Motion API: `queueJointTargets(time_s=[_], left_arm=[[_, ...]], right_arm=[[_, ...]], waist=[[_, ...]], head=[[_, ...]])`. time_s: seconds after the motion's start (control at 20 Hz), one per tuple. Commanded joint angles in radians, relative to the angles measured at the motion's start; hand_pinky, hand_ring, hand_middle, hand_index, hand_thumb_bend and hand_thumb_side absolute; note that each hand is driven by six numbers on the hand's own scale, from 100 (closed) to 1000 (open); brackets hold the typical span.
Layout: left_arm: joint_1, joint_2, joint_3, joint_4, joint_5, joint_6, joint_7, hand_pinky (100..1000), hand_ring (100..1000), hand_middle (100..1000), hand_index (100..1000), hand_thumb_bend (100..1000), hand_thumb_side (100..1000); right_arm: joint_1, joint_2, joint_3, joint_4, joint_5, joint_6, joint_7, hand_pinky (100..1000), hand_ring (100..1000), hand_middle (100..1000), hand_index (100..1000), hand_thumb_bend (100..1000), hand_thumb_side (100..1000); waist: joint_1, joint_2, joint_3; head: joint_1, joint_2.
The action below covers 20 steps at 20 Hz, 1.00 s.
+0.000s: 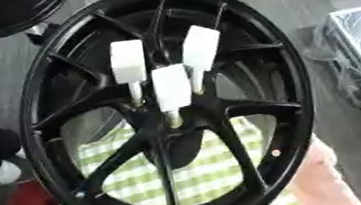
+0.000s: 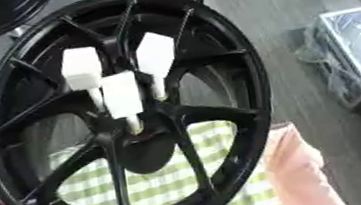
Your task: Pull the pin out of the wheel hub.
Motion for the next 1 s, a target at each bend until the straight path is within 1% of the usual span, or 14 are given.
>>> queueJointTargets(time_s=[0.05, 0.1, 0.2, 0.25, 0.35, 0.5, 0.55, 0.6, 0.65, 0.7, 0.75, 0.8, 0.9, 1.0], left_arm=[[-0.003, 0.028, 0.012, -0.019, -0.002, -0.001, 0.003, 703, 833, 747, 717, 235, 605], [-0.003, 0.028, 0.011, -0.019, -0.002, -0.001, 0.002, 703, 834, 747, 717, 234, 605], [-0.003, 0.028, 0.011, -0.019, -0.002, -0.001, 0.002, 703, 834, 747, 717, 234, 605], [-0.003, 0.028, 0.011, -0.019, -0.002, -0.001, 0.001, 704, 834, 748, 717, 234, 605], [-0.003, 0.027, 0.01, -0.019, -0.001, -0.001, 0.001, 704, 834, 748, 717, 234, 605], [-0.004, 0.027, 0.009, -0.018, -0.001, 0.0, -0.001, 704, 834, 749, 717, 235, 605], [-0.005, 0.027, 0.008, -0.018, 0.0, 0.0, -0.001, 704, 834, 749, 718, 236, 606], [-0.005, 0.026, 0.007, -0.018, 0.0, 0.0, -0.002, 704, 834, 749, 718, 236, 606], [-0.006, 0.026, 0.007, -0.018, 0.0, 0.0, -0.003, 704, 834, 749, 718, 237, 605], [-0.006, 0.026, 0.007, -0.018, 0.0, 0.0, -0.004, 704, 834, 749, 718, 237, 604], [-0.006, 0.026, 0.006, -0.018, 0.001, 0.0, -0.004, 704, 834, 749, 718, 237, 604], [-0.006, 0.026, 0.006, -0.018, 0.001, 0.0, -0.005, 705, 835, 749, 718, 238, 604], [-0.006, 0.026, 0.006, -0.017, 0.001, 0.0, -0.006, 705, 835, 749, 718, 238, 604], [-0.006, 0.027, 0.005, -0.017, 0.001, 0.001, -0.007, 704, 835, 749, 718, 238, 605]], right_arm=[[-0.002, -0.013, -0.048, 0.088, 0.085, -0.04, 0.066, 837, 858, 803, 839, 100, 279], [-0.005, -0.009, -0.054, 0.113, 0.098, -0.048, 0.077, 842, 868, 820, 854, 100, 320], [-0.012, -0.004, -0.059, 0.15, 0.103, -0.06, 0.079, 842, 872, 825, 860, 100, 339], [-0.015, -0.001, -0.059, 0.162, 0.1, -0.062, 0.074, 843, 877, 837, 869, 100, 381], [-0.023, 0.002, -0.056, 0.17, 0.093, -0.064, 0.061, 842, 876, 835, 868, 100, 365], [-0.035, 0.006, -0.049, 0.165, 0.093, -0.06, 0.05, 842, 875, 838, 871, 100, 327], [-0.038, 0.007, -0.046, 0.163, 0.094, -0.056, 0.05, 843, 878, 844, 874, 100, 221], [-0.041, 0.008, -0.043, 0.163, 0.097, -0.051, 0.052, 843, 878, 845, 874, 100, 184], [-0.044, 0.009, -0.042, 0.163, 0.099, -0.047, 0.053, 844, 881, 847, 872, 100, 262], [-0.046, 0.01, -0.041, 0.166, 0.103, -0.038, 0.052, 843, 881, 847, 871, 100, 289], [-0.049, 0.011, -0.039, 0.168, 0.107, -0.031, 0.049, 843, 881, 847, 871, 100, 289], [-0.05, 0.012, -0.037, 0.17, 0.11, -0.024, 0.047, 843, 882, 847, 869, 100, 361], [-0.052, 0.015, -0.035, 0.172, 0.112, -0.015, 0.041, 839, 875, 837, 865, 100, 341], [-0.055, 0.017, -0.033, 0.172, 0.102, -0.01, 0.032, 835, 870, 829, 861, 100, 300]], waist=[[-0.001, -0.015, -0.002], [0.0, -0.015, -0.002], [0.0, -0.015, -0.002], [0.001, -0.015, -0.001], [0.001, -0.015, 0.0], [0.001, -0.015, 0.002], [0.001, -0.015, 0.003], [0.001, -0.015, 0.003], [0.001, -0.015, 0.003], [0.001, -0.015, 0.004], [0.001, -0.015, 0.004], [0.001, -0.015, 0.004], [0.001, -0.015, 0.004], [0.002, -0.014, 0.004]], head=[[0.002, -0.013], [0.002, -0.014], [0.002, -0.014], [0.002, -0.014], [0.001, -0.015], [-0.001, -0.013], [-0.002, -0.013], [-0.003, -0.013], [-0.003, -0.013], [-0.004, -0.014], [-0.004, -0.014], [-0.004, -0.013], [-0.005, -0.013], [-0.006, -0.012]])
